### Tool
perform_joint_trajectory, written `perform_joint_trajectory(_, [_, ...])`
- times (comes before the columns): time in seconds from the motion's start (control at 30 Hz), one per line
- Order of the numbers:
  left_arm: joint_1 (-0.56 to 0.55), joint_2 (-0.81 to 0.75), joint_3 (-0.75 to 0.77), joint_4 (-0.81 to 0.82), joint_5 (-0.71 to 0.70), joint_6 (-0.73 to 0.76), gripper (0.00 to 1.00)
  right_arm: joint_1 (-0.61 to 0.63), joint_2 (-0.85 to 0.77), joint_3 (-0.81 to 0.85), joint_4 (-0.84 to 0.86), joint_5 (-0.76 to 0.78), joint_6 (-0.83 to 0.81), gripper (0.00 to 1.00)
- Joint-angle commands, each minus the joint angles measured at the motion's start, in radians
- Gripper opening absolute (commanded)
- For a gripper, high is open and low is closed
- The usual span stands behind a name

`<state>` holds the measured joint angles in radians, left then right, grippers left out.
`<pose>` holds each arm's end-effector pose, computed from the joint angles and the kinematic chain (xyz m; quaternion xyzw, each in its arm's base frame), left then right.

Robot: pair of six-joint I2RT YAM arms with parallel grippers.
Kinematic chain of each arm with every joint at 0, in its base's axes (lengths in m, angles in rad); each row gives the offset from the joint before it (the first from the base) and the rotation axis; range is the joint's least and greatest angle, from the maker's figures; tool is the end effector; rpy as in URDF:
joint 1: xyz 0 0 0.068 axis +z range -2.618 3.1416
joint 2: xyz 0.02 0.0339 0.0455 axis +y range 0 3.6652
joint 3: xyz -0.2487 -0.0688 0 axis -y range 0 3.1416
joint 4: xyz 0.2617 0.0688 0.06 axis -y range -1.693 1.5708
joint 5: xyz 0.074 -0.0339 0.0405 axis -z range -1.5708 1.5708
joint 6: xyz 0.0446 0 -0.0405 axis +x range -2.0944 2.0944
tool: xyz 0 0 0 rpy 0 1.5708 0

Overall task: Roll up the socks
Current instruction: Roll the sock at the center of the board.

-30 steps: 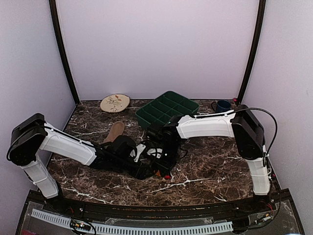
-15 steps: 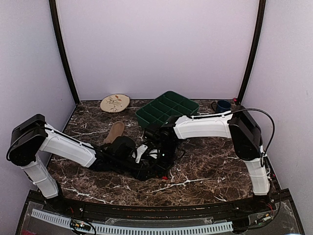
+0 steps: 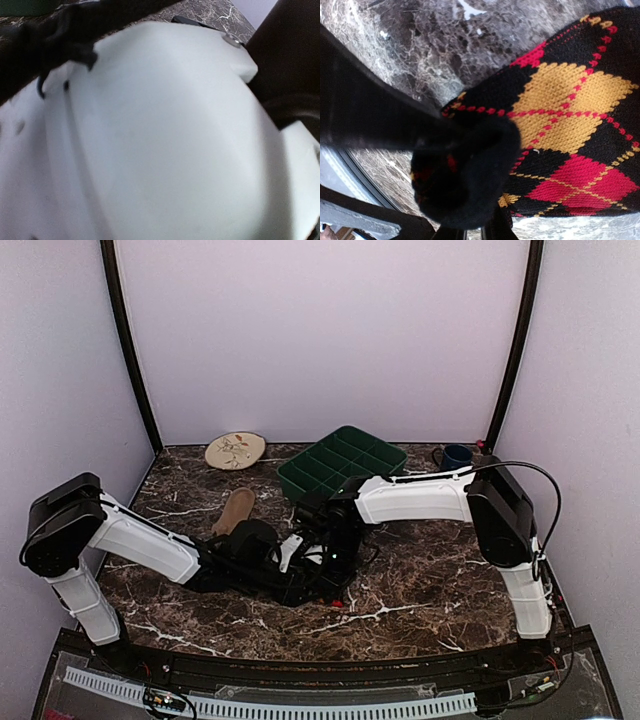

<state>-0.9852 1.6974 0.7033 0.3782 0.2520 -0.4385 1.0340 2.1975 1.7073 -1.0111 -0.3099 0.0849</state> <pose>0.1787 -0.2895 0.1058 0.2935 0.8328 -0.3823 0.2723 0.2098 0.3791 0.1285 0.4560 -0.8759 -0.1489 0.0528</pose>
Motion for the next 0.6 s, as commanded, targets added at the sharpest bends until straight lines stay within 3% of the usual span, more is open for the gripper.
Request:
perform_joint_trajectory(0.0, [-0.004,0.032,-0.028,0.055,0.013,-0.007,0.43,0.02,0.028,-0.006,0.036,-0.064,0.002,0.08])
perform_joint_trajectory(0.57, [-0.005,0.036,-0.122,0.171,-0.033,-0.109,0.31,0.004,0.005,-0.072,0.118,-0.198,0.053,0.08])
